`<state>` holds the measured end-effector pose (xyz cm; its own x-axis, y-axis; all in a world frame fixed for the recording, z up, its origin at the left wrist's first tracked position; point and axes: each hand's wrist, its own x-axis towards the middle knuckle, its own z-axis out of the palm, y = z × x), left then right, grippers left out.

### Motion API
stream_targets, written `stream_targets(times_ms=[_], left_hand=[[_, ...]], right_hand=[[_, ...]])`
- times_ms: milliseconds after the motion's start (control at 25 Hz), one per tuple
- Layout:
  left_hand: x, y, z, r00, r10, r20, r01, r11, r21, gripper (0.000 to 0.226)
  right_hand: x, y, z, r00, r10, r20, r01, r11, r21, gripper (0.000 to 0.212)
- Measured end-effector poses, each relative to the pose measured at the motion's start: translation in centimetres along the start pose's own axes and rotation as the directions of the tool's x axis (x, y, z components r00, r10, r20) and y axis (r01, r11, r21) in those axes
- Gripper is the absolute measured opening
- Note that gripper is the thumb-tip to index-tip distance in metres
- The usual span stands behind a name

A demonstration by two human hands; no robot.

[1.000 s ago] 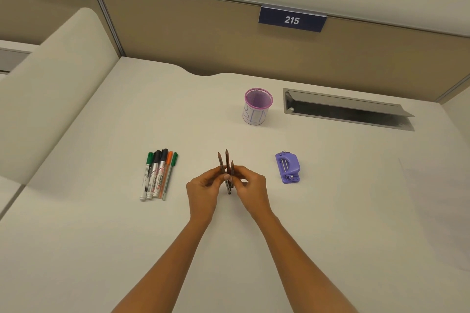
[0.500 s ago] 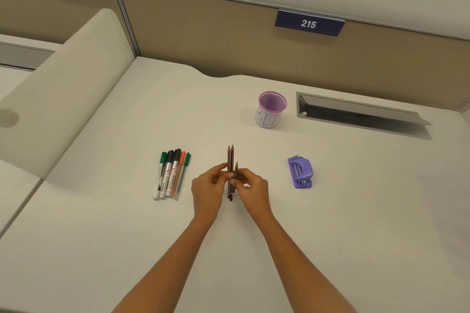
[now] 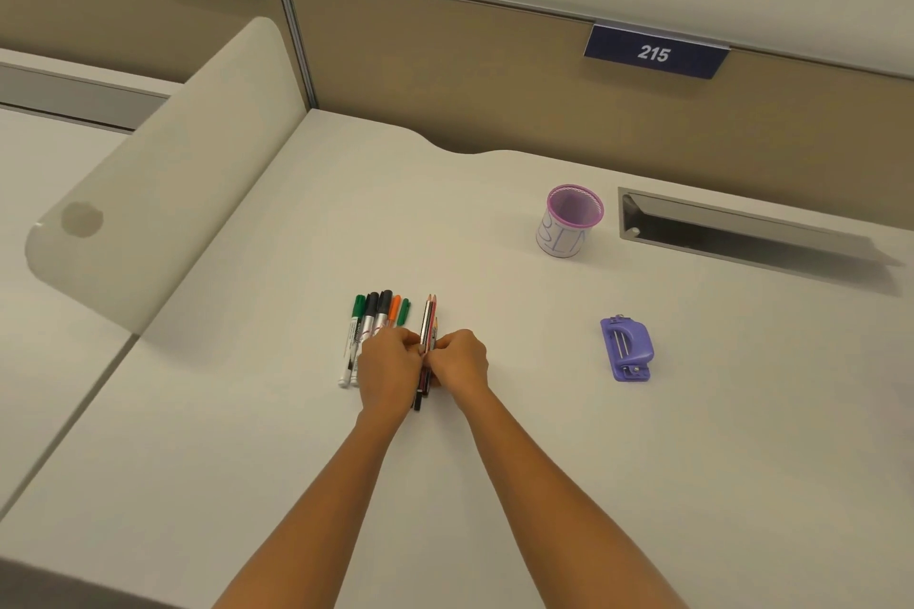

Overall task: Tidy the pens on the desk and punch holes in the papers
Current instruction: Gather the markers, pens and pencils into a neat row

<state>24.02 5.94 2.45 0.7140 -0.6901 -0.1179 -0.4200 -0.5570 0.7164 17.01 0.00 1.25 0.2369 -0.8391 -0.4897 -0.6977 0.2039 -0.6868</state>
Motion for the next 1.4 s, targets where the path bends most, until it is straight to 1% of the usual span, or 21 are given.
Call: stream_targets(times_ms=[80, 160, 280, 360, 480, 520, 600, 680, 960, 1200, 1400], left_hand=[[0.0, -0.4, -0.2, 1.000, 0.010, -0.003, -0.010, 0.999, 0.051, 0.018], [-0.1, -0.6, -0.6, 0.999, 0.040, -0.016, -0.039, 0.996, 0.081, 0.017], [0.2, -0.8, -1.7, 0.995, 0.076, -0.066, -0.071, 0.995, 0.072, 0.024], [0.6, -1.2, -2.7, 0.987, 0.096, -0.126, -0.089, 0.994, 0.060, 0.025], [1.5, -2.4, -4.3, 0.980, 0.035, -0.194, -0.031, 0.999, 0.021, 0.027], [1.8, -2.9, -4.7, 0.983, -0.005, -0.183, 0.010, 1.000, 0.027, 0.027], [2.3, -3.7, -5.2, 0.990, -0.083, -0.118, 0.091, 0.994, 0.065, 0.026], [2.5, -4.1, -5.4, 0.990, -0.120, -0.070, 0.126, 0.989, 0.083, 0.026], [2.7, -4.1, -5.3, 0.993, -0.116, -0.020, 0.117, 0.989, 0.086, 0.027], [2.5, -4.2, -5.2, 0.994, -0.105, -0.034, 0.108, 0.991, 0.082, 0.025], [2.8, -4.7, -5.1, 0.993, -0.103, -0.057, 0.108, 0.989, 0.102, 0.023]], right_hand=[[0.1, -0.3, 0.4, 1.000, -0.014, -0.005, 0.014, 0.999, -0.040, 0.009], [0.2, -0.5, 0.5, 1.000, -0.018, -0.016, 0.017, 0.999, -0.041, 0.010], [0.2, -0.9, 0.6, 0.999, -0.019, -0.043, 0.017, 0.999, -0.038, 0.011], [0.2, -1.2, 0.6, 0.999, -0.019, -0.051, 0.017, 0.999, -0.046, 0.013], [0.1, -1.5, 0.6, 0.998, -0.023, -0.056, 0.019, 0.997, -0.078, 0.014], [0.1, -1.6, 0.7, 0.998, -0.023, -0.065, 0.017, 0.996, -0.086, 0.014], [0.0, -1.9, 0.9, 0.996, -0.022, -0.082, 0.013, 0.994, -0.107, 0.011], [-0.1, -2.2, 1.1, 0.997, -0.029, -0.078, 0.020, 0.993, -0.119, 0.010], [-0.2, -2.6, 1.9, 0.996, -0.048, -0.076, 0.040, 0.994, -0.105, 0.009], [0.0, -2.4, 2.4, 0.994, -0.068, -0.084, 0.064, 0.997, -0.045, 0.013], [0.1, -2.0, 2.2, 0.993, -0.045, -0.110, 0.045, 0.999, -0.003, 0.014]])
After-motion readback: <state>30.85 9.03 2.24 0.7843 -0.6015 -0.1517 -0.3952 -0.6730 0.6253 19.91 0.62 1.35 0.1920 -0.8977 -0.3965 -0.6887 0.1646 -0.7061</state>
